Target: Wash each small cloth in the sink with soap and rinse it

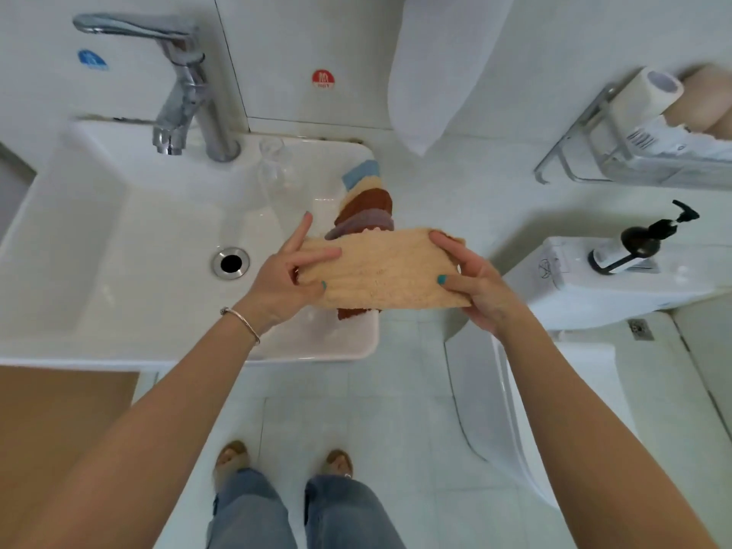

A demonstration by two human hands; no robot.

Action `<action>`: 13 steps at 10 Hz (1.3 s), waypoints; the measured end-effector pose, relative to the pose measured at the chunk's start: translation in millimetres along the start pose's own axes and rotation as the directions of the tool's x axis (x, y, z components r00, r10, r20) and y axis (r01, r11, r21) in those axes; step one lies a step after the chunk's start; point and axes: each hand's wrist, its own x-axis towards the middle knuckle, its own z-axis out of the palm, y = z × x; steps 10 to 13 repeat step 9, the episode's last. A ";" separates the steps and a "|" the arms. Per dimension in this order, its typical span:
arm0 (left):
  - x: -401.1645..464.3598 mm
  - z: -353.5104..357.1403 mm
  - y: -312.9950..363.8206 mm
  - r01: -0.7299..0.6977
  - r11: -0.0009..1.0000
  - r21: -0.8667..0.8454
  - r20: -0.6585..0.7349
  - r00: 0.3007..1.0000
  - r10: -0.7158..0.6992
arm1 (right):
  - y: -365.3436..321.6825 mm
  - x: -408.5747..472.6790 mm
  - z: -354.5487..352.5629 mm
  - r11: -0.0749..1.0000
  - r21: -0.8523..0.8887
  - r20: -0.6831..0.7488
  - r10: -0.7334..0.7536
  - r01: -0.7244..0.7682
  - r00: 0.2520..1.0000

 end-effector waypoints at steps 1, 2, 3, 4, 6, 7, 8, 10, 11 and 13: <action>-9.0 10.4 -14.7 0.023 0.999 -0.039 -0.005 1.000 -0.023 | 23.9 6.1 -4.9 0.998 0.022 0.018 0.059 -0.060 0.998; -13.7 8.1 -16.7 -0.020 0.999 -0.047 -0.016 1.000 0.019 | 29.2 3.4 -11.8 0.998 0.063 0.043 0.028 -0.031 0.999; -14.8 4.2 -20.3 -0.004 0.998 -0.055 0.039 0.999 0.007 | 36.6 4.3 -15.3 0.998 0.063 0.048 0.025 -0.028 0.999; -8.8 7.8 -22.8 0.106 0.993 -0.042 0.104 0.989 -0.101 | 52.3 11.6 -10.0 0.994 0.035 0.056 0.104 -0.106 0.993; -1.3 6.8 -22.7 0.136 0.990 0.025 0.084 0.987 -0.138 | 60.2 19.3 -10.5 0.990 0.029 0.043 0.140 -0.142 0.989; -8.7 6.3 -26.7 0.162 0.985 -0.059 0.072 0.985 -0.157 | 57.7 13.8 -13.2 0.988 0.043 0.019 0.145 -0.145 0.989; -8.7 11.0 -26.0 0.176 0.983 0.043 0.073 0.981 -0.179 | 55.4 4.5 -10.2 0.979 -0.024 -0.086 0.201 -0.204 0.976; -9.6 5.4 -20.1 0.201 0.933 0.299 0.145 0.957 -0.252 | 48.9 -11.9 0.5 0.917 -0.289 -0.311 0.181 -0.275 0.933; -9.6 5.4 -20.1 0.201 0.933 0.299 0.145 0.957 -0.252 | 48.9 -11.9 0.5 0.917 -0.289 -0.311 0.181 -0.275 0.933; -9.6 5.4 -20.1 0.201 0.933 0.299 0.145 0.957 -0.252 | 48.9 -11.9 0.5 0.917 -0.289 -0.311 0.181 -0.275 0.933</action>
